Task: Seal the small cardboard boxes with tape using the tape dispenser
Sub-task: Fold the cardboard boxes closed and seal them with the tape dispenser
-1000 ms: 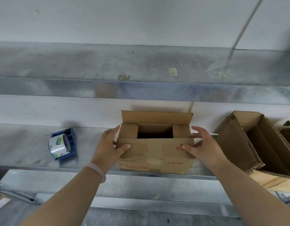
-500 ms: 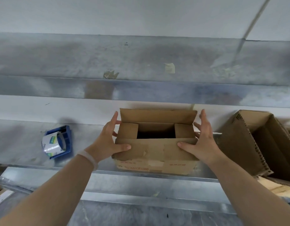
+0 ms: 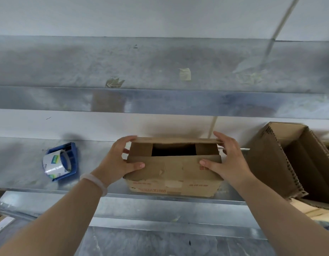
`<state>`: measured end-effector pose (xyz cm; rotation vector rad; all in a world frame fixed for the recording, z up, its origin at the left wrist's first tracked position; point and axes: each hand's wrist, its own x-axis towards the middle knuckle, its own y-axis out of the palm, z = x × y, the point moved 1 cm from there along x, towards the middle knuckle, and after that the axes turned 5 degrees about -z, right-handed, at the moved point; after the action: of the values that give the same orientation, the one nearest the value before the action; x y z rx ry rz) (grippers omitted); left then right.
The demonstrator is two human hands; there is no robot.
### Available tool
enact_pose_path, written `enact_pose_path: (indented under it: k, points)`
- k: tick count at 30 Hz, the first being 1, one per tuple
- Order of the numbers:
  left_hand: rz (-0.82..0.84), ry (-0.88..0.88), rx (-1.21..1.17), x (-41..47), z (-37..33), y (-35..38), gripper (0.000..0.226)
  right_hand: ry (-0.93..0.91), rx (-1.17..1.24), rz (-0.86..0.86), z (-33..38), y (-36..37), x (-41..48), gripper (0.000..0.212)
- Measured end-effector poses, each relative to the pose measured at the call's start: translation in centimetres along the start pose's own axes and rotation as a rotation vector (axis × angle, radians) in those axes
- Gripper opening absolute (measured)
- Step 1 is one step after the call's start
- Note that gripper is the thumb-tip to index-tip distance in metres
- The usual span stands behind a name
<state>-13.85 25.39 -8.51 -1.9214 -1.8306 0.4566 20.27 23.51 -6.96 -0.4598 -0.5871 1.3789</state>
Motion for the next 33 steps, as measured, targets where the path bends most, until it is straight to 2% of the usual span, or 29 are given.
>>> enact_pose_path:
  k: [3,10,17,20,24,27,31,33]
  points:
    - [-0.069,0.010,0.020,-0.7,0.2,0.3,0.062,-0.028,-0.156,0.049,0.0,0.2,-0.6,0.059]
    - [-0.180,-0.110,0.007,-1.8,-0.1,1.1,0.054,0.053,-0.109,0.061,0.1,0.7,-1.4,0.046]
    - [-0.263,-0.075,0.047,-2.5,-0.2,2.0,0.042,0.122,0.041,-0.030,-0.2,1.4,-1.7,0.037]
    - [-0.211,0.007,0.178,-2.5,-0.2,1.7,0.038,0.130,0.033,-0.040,-0.4,1.5,-1.6,0.036]
    - [0.018,0.084,0.285,-3.0,-0.5,1.3,0.057,0.107,-0.036,-0.037,-0.3,1.5,-1.4,0.036]
    - [0.008,0.036,0.336,-3.2,-0.6,1.5,0.053,0.051,-0.175,-0.032,0.1,1.4,-1.7,0.035]
    - [-0.030,0.011,0.360,-2.9,-0.9,1.8,0.050,-0.102,-0.663,0.026,1.5,0.8,-1.3,0.049]
    - [-0.034,-0.004,0.341,-2.9,-1.1,1.6,0.049,-0.186,-0.794,0.105,2.6,1.2,-0.8,0.056]
